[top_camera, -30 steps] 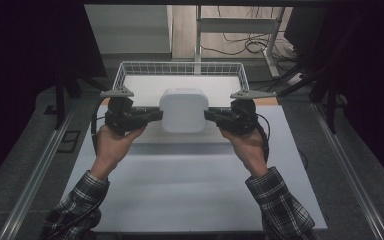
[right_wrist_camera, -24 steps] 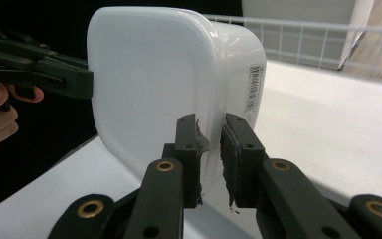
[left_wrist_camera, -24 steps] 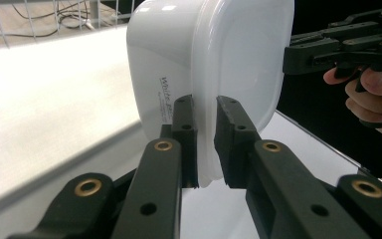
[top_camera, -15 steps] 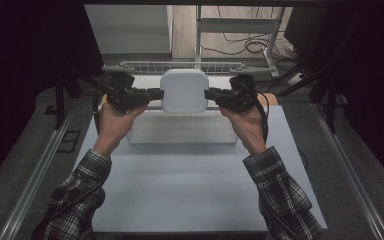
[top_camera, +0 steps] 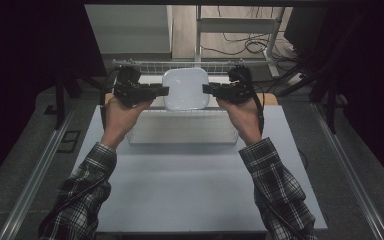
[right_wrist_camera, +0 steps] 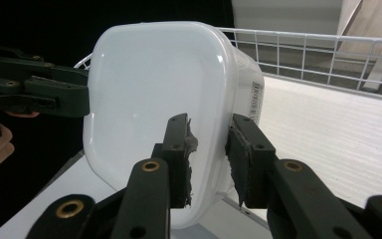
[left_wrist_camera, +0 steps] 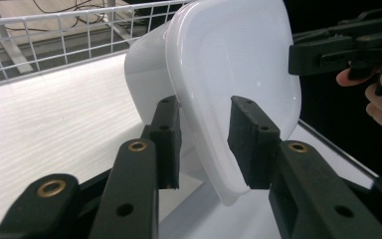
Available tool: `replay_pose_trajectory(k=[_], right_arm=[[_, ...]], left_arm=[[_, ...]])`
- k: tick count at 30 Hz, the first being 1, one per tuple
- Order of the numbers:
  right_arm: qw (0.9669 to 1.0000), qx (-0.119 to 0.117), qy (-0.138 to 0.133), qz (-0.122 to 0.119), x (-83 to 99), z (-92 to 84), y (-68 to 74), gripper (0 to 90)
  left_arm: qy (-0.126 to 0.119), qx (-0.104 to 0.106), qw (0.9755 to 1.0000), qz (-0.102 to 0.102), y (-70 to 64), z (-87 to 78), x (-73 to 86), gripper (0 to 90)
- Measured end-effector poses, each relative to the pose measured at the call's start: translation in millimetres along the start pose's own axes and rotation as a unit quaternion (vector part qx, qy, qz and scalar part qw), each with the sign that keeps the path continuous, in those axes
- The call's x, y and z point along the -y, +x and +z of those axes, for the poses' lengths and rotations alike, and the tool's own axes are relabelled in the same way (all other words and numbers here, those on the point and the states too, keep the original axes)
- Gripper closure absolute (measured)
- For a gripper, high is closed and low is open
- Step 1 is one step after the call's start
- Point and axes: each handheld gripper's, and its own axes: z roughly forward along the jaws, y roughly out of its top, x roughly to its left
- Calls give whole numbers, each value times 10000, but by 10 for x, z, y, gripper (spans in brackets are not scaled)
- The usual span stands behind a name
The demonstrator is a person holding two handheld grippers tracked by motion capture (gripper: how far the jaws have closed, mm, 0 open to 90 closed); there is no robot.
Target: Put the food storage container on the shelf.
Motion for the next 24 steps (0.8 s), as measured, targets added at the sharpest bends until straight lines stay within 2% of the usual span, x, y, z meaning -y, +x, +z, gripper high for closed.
replay_pose_trajectory(k=[5,10,12,14,21,23,24], right_arm=[[9999,-84,16,135,-28,38,-45,689],[9998,-78,39,193,-59,101,-90,661],[9998,-46,21,200,-67,124,-106,659],[9998,19,14,203,-84,154,-119,651],[9998,135,38,150,-114,229,-127,591],[9997,162,75,148,-114,260,-125,542],[9996,210,96,163,-113,278,-126,516]], left_arm=[[-42,-78,9999,-60,40,53,-30,639],[-36,-233,9997,2,55,114,-92,618],[-39,-337,9994,75,61,143,-119,620],[-36,-388,9992,58,65,172,-139,612],[-58,-350,9994,-44,139,252,-160,569],[8,-524,9986,43,147,283,-162,528],[-6,-536,9986,29,155,300,-160,516]])
